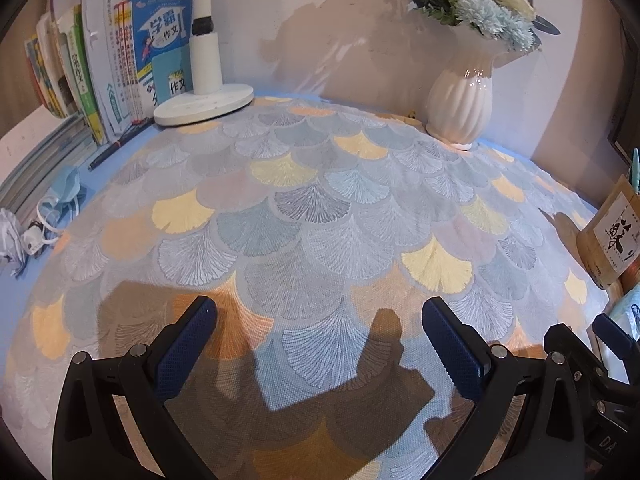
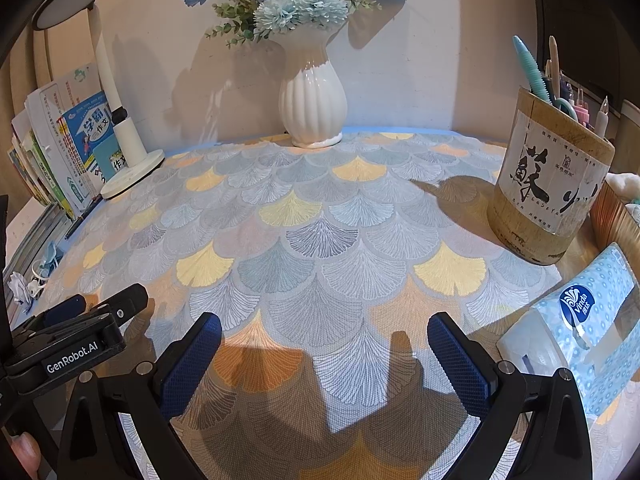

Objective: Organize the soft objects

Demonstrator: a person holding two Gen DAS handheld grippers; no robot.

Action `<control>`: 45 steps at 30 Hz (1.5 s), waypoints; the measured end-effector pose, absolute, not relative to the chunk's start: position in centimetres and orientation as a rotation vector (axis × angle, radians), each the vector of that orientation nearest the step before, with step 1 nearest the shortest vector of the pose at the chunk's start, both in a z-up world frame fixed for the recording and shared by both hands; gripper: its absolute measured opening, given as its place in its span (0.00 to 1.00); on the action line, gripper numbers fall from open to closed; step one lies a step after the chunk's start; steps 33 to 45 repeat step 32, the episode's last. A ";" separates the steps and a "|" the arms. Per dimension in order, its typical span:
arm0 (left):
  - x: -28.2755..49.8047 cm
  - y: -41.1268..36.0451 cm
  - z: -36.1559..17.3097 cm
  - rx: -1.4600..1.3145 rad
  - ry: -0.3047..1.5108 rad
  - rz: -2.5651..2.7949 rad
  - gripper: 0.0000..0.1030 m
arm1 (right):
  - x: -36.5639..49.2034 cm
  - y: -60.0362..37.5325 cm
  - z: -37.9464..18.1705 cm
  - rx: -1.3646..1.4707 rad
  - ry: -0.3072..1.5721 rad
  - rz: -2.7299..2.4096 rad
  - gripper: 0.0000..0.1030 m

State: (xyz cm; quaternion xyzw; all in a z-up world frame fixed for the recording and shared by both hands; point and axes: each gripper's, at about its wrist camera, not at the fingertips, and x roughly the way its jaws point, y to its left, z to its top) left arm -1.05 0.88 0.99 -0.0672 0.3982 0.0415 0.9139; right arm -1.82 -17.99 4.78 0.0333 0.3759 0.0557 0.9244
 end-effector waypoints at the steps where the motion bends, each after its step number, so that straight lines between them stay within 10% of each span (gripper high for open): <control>1: -1.0 0.9 1.0 -0.135 0.819 0.085 1.00 | -1.8 -18.0 4.8 0.068 0.771 0.114 1.00; 45: -2.5 -0.5 2.7 0.025 0.696 0.158 1.00 | -1.8 -18.0 4.8 0.069 0.773 0.115 1.00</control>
